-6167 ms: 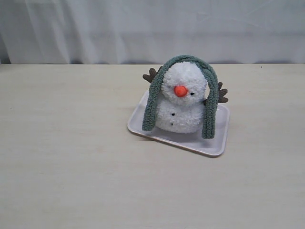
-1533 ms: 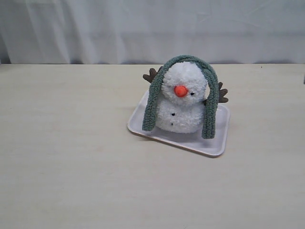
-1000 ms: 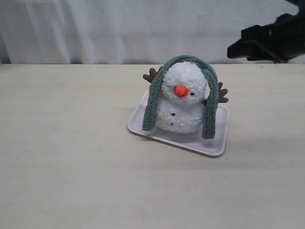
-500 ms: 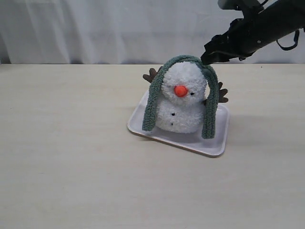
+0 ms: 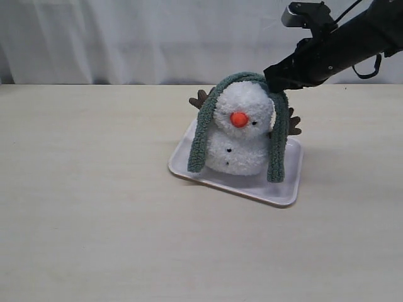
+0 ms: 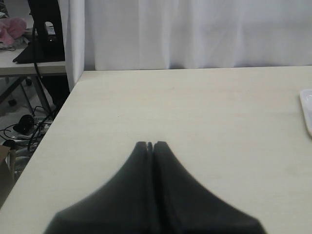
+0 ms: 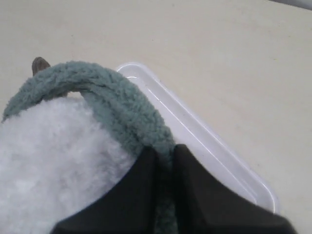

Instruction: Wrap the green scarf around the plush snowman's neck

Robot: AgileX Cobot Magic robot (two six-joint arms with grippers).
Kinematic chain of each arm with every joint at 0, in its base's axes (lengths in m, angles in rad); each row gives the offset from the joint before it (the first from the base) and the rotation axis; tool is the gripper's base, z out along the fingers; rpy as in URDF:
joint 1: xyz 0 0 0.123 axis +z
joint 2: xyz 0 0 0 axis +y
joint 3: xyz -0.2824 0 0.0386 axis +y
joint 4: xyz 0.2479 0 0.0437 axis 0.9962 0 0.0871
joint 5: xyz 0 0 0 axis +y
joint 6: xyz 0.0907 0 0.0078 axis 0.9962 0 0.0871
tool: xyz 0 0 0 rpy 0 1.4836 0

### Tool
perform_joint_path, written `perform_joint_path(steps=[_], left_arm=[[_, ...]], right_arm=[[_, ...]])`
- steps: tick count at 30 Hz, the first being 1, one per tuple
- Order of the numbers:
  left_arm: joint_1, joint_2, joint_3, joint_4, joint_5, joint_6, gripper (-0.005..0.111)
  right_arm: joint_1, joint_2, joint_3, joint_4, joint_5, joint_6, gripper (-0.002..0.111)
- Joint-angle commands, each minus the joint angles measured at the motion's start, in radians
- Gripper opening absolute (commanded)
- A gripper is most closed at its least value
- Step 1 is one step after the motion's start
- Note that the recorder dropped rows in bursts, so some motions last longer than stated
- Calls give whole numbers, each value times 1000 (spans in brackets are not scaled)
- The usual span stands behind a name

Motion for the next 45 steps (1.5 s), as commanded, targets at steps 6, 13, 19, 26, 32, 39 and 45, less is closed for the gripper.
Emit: perform_joint_path(steps=[6, 13, 19, 26, 32, 39, 45], left_arm=[[-1, -4, 3, -4, -5, 0, 0], [-1, -4, 3, -4, -5, 0, 0], [-1, -4, 3, -4, -5, 0, 0], [-1, -4, 3, -4, -5, 0, 0], [-1, -4, 3, -4, -5, 0, 0], [-1, -4, 3, -4, -5, 0, 0], [-1, -4, 3, -4, -5, 0, 0]], right_arm=[[0, -36, -8, 171, 24, 7, 4], [0, -9, -18, 171, -74, 121, 4], [0, 85, -53, 140, -13, 191, 4], [0, 100, -53, -36, 20, 286, 4], [0, 95, -53, -34, 61, 272, 19], [0, 5, -53, -46, 67, 264, 54], [0, -107, -53, -121, 160, 273, 57]])
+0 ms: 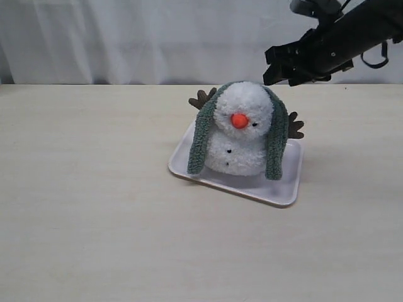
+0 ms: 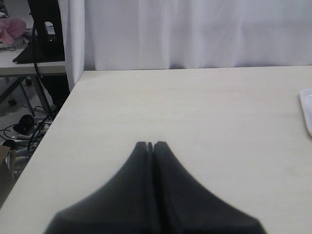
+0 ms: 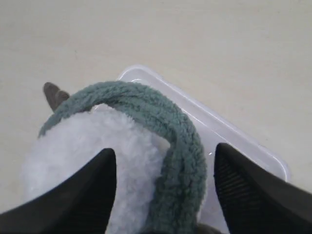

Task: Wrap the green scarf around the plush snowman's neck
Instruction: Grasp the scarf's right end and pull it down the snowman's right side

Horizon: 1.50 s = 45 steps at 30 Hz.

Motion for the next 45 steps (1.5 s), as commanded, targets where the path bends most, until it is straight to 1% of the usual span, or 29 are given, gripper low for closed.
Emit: perform_joint_path(steps=[1, 5, 8, 11, 14, 18, 21, 26, 30, 34, 39, 45], left_arm=[[-1, -4, 3, -4, -5, 0, 0], [-1, -4, 3, -4, -5, 0, 0], [-1, -4, 3, -4, -5, 0, 0], [-1, -4, 3, -2, -5, 0, 0], [-1, -4, 3, -2, -5, 0, 0], [-1, -4, 3, -2, -5, 0, 0], [-1, -4, 3, -2, -5, 0, 0], [-1, -4, 3, -2, -5, 0, 0], [-1, -4, 3, -2, -5, 0, 0], [-1, -4, 3, -2, -5, 0, 0], [-1, -4, 3, -2, -5, 0, 0], [-1, -4, 3, -2, -5, 0, 0]], right_arm=[[0, -91, -3, -45, 99, 2, 57], [2, -142, -3, -43, 232, 22, 57], [13, -147, 11, -52, 383, 14, 55], [38, -147, 86, -67, 398, 14, 54], [81, -154, 195, -98, 295, 21, 54], [130, -176, 364, -182, -2, 138, 54], [145, -186, 478, -182, -237, 186, 54], [151, -186, 612, -163, -474, 180, 54], [151, -186, 653, -163, -530, 180, 54], [151, -186, 653, -159, -535, 180, 54], [151, -184, 653, -159, -603, 180, 54], [151, -119, 653, -159, -654, 183, 54]])
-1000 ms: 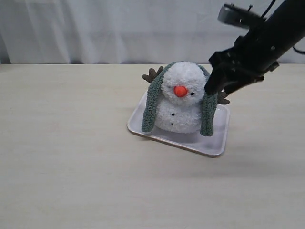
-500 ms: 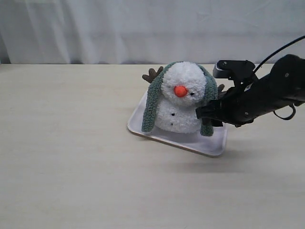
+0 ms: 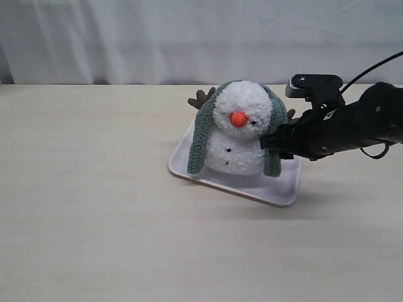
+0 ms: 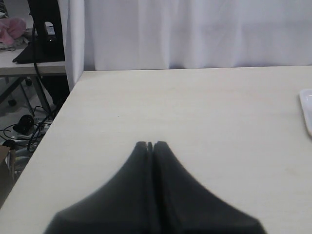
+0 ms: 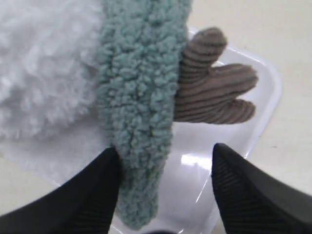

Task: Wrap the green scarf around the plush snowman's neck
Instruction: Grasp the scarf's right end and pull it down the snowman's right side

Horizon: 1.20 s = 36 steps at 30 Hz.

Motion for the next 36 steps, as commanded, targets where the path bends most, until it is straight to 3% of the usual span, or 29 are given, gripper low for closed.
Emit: perform_joint_path(steps=[1, 4, 11, 23, 36], left_arm=[[-1, -4, 3, -2, -5, 0, 0], [-1, -4, 3, -2, -5, 0, 0], [-1, -4, 3, -2, -5, 0, 0], [-1, -4, 3, -2, -5, 0, 0], [-1, -4, 3, -2, -5, 0, 0]], right_arm=[[1, 62, 5, 3, -42, 2, 54], [1, 82, 5, 21, -57, 4, 50], [1, 56, 5, 78, -24, 2, 5], [1, -79, 0, 176, 253, -28, 4], [1, -165, 0, 236, 365, -63, 4]])
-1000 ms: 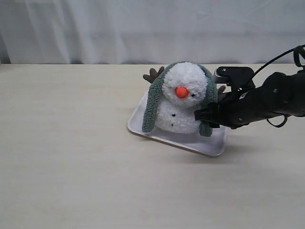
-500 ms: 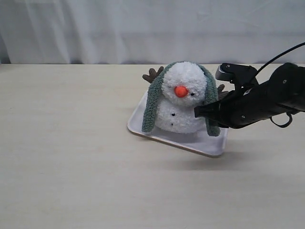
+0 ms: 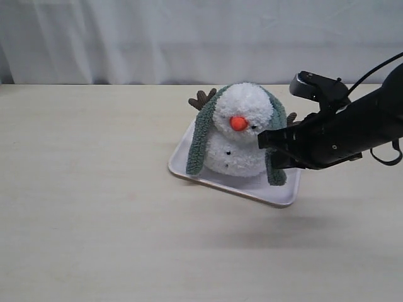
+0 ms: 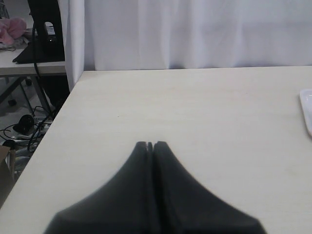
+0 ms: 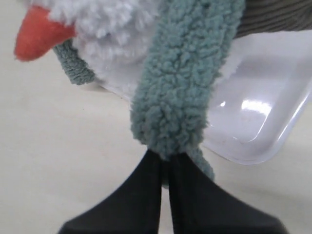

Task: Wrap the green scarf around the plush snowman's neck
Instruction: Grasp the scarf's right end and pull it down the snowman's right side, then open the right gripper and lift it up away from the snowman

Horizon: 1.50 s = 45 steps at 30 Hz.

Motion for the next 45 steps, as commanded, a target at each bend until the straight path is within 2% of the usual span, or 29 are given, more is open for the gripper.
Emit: perform_joint_path(steps=[1, 12, 22, 25, 28, 30, 32, 33, 34, 35, 37, 38, 42, 44, 45], left_arm=[[-1, -4, 3, -2, -5, 0, 0], [-1, -4, 3, -2, -5, 0, 0], [-1, -4, 3, -2, -5, 0, 0], [-1, -4, 3, -2, -5, 0, 0], [-1, -4, 3, -2, -5, 0, 0], [-1, -4, 3, -2, -5, 0, 0], [-1, -4, 3, -2, -5, 0, 0], [-1, -4, 3, -2, -5, 0, 0], [-1, -4, 3, -2, -5, 0, 0], [-1, -4, 3, -2, -5, 0, 0], [-1, -4, 3, -2, -5, 0, 0], [-1, -4, 3, -2, -5, 0, 0], [-1, -4, 3, -2, -5, 0, 0], [-1, -4, 3, -2, -5, 0, 0], [-1, -4, 3, -2, -5, 0, 0]], right_arm=[[1, -30, 0, 11, 23, -23, 4], [1, 32, 30, 7, 7, -43, 4], [1, 138, 26, 8, -79, -78, 4], [1, 139, 24, 36, -90, -134, 4], [1, 137, 24, 91, -84, -298, 5], [1, 137, 24, 130, -59, -380, 9], [1, 133, 24, 130, -32, -388, 25], [1, 120, 24, 107, -19, -384, 37], [1, 113, 24, 95, -15, -384, 41], [1, 83, 24, 37, -15, -355, 52], [1, 16, 16, -70, -5, -277, 62], [1, -5, 4, -104, 12, -249, 64], [1, -141, -116, -192, 115, -59, 62], [1, -153, -180, -233, 116, 40, 52], [1, -148, -212, -271, 117, 69, 42]])
